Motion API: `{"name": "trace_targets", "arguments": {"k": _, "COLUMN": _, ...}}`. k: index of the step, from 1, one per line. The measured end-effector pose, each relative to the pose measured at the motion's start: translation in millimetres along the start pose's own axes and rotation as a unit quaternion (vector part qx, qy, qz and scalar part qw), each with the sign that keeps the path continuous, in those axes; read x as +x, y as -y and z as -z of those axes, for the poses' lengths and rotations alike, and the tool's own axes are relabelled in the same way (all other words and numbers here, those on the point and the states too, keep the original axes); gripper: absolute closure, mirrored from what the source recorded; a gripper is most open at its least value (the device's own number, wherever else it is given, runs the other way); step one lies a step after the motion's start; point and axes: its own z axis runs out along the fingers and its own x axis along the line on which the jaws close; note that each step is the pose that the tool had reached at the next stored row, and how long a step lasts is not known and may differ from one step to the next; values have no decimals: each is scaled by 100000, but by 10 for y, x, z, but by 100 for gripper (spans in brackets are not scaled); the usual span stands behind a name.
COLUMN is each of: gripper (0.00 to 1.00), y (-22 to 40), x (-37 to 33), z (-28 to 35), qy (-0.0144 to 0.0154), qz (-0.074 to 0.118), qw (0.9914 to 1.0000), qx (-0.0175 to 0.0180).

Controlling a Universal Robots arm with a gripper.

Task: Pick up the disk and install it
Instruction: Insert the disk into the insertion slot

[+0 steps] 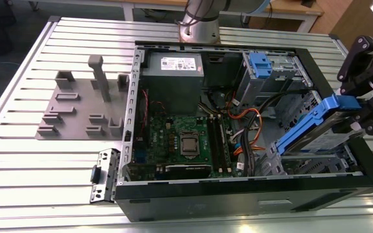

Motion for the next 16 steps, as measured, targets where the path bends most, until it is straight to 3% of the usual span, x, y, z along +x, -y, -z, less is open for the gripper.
{"name": "trace_targets", "arguments": {"k": 6, "gripper": 64, "y": 4, "x": 6, "z": -77, "qy": 5, "qz": 0, "qw": 100000, "qx": -2}}
{"name": "trace_targets", "arguments": {"k": 16, "gripper": 64, "y": 7, "x": 11, "z": -121, "qy": -1, "qz": -1, "qw": 100000, "qx": -1}}
